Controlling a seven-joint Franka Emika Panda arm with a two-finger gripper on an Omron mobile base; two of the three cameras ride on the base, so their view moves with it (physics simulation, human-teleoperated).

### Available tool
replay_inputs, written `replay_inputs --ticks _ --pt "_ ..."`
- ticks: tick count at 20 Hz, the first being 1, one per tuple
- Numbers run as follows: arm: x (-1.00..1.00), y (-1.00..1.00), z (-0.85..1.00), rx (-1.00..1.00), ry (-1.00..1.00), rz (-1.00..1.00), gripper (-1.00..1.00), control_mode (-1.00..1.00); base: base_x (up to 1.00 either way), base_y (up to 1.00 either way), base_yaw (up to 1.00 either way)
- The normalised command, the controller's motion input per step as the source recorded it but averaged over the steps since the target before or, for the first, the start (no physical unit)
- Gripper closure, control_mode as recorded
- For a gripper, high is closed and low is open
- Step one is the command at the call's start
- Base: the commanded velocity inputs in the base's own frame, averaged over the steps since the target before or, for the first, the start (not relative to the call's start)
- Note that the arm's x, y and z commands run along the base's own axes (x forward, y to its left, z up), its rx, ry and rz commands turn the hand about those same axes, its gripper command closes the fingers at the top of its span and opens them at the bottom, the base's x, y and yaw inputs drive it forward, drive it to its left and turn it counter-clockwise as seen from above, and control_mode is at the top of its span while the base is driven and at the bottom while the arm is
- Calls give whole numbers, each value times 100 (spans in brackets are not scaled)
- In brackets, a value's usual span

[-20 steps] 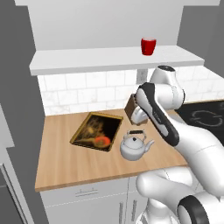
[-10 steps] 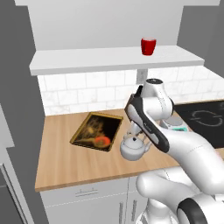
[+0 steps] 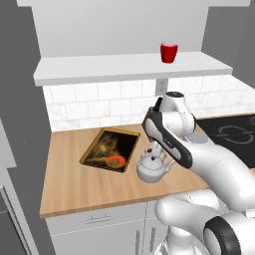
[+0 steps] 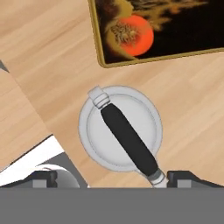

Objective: Pick the kettle from the counter and place it on the tray. Then pick the mug from the cabinet and place it on the tray. Then close the cabinet doors.

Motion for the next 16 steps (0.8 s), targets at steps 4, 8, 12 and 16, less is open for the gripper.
replay_inputs --ticks 4,8,12,16 --pt "9 2 -12 -5 1 8 -100 -100 0 0 0" --pt "18 11 -14 -5 2 2 -100 -100 0 0 0" --pt "21 5 -8 -1 2 0 -100 -100 0 0 0" --pt "18 6 -16 -2 1 0 -100 -100 0 0 0"
